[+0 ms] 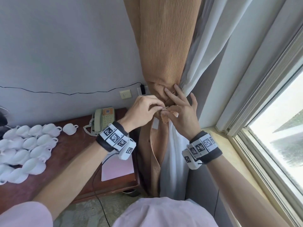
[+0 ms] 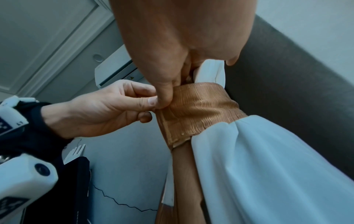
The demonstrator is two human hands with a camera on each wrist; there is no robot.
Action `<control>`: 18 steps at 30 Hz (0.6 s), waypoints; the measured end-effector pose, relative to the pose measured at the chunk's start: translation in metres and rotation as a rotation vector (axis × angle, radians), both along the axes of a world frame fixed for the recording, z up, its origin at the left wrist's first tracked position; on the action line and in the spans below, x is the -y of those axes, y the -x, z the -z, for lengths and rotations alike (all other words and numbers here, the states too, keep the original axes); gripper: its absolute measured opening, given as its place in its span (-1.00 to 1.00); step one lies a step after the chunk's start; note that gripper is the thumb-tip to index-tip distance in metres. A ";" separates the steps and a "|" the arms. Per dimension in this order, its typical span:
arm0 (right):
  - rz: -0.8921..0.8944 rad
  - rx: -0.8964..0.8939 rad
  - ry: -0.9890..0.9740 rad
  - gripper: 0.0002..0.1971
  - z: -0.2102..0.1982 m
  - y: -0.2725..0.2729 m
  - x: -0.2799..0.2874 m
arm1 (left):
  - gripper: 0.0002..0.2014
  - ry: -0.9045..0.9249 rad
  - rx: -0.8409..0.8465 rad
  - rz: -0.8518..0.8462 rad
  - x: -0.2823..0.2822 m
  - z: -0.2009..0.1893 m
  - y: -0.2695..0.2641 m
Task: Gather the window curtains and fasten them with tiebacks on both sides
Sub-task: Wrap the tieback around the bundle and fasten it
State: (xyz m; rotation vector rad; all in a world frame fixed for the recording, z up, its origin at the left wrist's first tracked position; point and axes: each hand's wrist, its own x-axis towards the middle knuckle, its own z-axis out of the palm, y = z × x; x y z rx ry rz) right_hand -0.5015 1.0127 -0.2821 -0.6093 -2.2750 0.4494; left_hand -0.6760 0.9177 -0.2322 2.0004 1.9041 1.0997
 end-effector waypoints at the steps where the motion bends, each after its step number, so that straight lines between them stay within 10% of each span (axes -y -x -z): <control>1: 0.008 0.001 -0.005 -0.81 0.001 0.000 0.001 | -0.91 0.010 0.002 0.001 0.000 0.000 0.000; 18: 0.192 0.048 -0.195 -0.74 0.003 0.007 0.004 | -0.91 0.103 0.072 -0.033 -0.004 0.002 -0.001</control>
